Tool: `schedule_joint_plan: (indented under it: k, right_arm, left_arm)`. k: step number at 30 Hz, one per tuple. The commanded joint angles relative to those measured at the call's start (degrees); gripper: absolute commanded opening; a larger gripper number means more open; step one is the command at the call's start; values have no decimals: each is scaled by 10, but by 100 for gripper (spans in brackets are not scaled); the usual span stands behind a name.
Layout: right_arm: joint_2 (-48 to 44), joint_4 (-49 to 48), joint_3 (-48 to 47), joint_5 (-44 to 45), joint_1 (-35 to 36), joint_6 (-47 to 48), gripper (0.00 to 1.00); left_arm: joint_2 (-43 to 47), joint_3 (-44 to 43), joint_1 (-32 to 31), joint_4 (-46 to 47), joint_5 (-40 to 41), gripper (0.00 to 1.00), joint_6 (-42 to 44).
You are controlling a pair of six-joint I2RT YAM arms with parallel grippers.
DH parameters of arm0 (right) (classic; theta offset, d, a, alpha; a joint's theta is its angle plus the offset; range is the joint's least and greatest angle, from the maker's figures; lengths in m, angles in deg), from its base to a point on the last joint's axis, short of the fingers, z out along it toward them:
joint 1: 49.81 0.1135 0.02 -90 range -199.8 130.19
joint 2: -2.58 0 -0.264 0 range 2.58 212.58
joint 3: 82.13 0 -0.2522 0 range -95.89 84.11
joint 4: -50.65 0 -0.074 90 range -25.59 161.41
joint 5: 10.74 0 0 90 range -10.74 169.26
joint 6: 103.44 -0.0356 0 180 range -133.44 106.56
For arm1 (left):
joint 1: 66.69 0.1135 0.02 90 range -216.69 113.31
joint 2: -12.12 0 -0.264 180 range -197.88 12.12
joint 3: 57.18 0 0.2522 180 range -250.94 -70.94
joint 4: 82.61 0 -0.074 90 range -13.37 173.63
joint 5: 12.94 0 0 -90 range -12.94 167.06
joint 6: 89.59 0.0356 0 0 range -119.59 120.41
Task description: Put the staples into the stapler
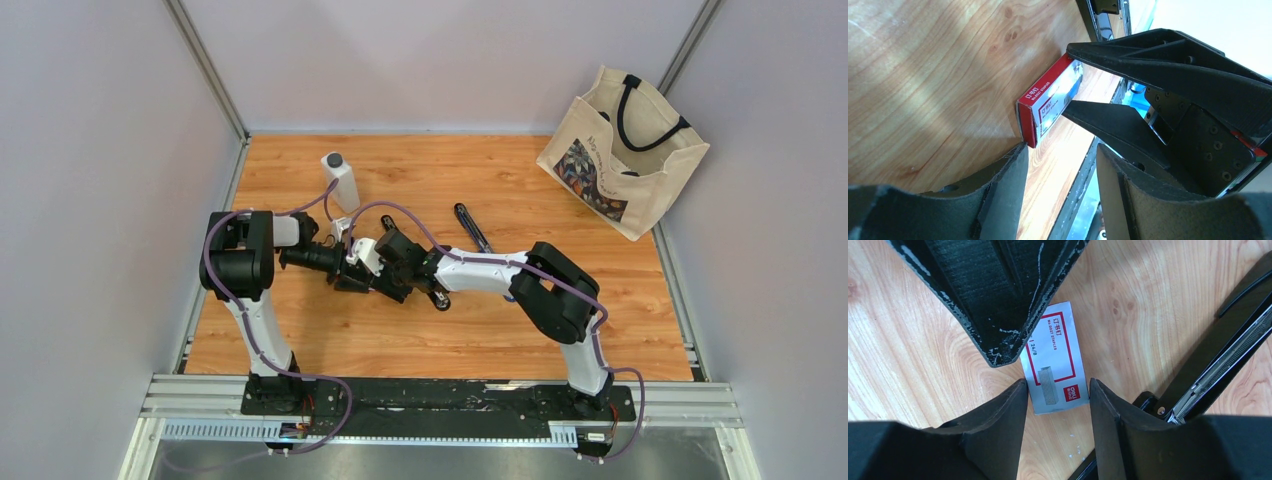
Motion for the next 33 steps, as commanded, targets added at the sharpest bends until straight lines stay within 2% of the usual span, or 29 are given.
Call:
schedule_joint_plan:
  k: [1, 9, 21, 28, 31, 33]
  right_arm:
    - [8, -2, 3, -8, 6, 8, 50]
    - [0, -6, 15, -22, 6, 8, 50]
    - [20, -13, -2, -9, 6, -9, 50]
    - [24, -18, -7, -1, 7, -11, 50]
    - [25, -19, -7, 0, 6, -12, 49]
    - [27, -22, -7, 3, 6, -11, 44]
  left_arm:
    - [7, -19, -2, 15, -2, 60, -11]
    - [7, -22, -4, 72, 5, 59, -57]
    - [-8, -25, -5, 80, -11, 57, -68]
    - [-9, -31, -32, 63, -18, 57, -55]
    - [-5, -29, -36, 65, -20, 57, -55]
    - [-5, -29, -37, 65, -22, 57, -54]
